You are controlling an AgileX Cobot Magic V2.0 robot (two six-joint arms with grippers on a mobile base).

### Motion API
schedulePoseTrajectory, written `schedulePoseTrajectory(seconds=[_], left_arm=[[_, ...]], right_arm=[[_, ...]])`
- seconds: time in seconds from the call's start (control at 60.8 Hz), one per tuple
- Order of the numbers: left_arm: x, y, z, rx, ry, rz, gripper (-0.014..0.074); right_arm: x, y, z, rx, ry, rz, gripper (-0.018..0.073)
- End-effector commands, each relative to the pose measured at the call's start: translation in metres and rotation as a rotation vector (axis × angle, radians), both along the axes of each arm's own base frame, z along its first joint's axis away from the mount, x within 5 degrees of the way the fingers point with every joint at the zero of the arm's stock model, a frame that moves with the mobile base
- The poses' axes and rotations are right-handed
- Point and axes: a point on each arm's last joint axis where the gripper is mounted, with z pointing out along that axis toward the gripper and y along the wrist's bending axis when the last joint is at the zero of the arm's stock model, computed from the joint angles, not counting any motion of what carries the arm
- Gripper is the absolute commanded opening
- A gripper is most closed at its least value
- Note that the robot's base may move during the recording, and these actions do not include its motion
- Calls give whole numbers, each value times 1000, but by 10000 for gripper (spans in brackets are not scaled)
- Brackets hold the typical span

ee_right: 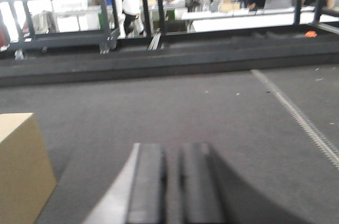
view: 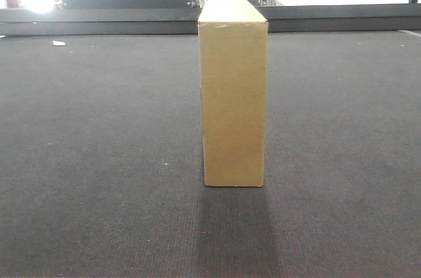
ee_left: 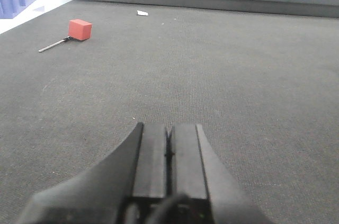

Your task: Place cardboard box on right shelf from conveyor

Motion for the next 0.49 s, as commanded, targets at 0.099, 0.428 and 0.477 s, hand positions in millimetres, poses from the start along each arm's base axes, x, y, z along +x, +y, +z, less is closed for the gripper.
schedulePoseTrajectory(seconds=[0.099,0.428,0.477], left_arm=[[-1,0,6,-7,-92,4,-116],[-1,0,6,-7,-92,4,-116],[-1,0,6,-7,-92,4,-116]], right_arm=[[39,10,37,0,24,105,631],[115,68,94,-96,272,373,622],[125,82,99,-110,317,422,622]])
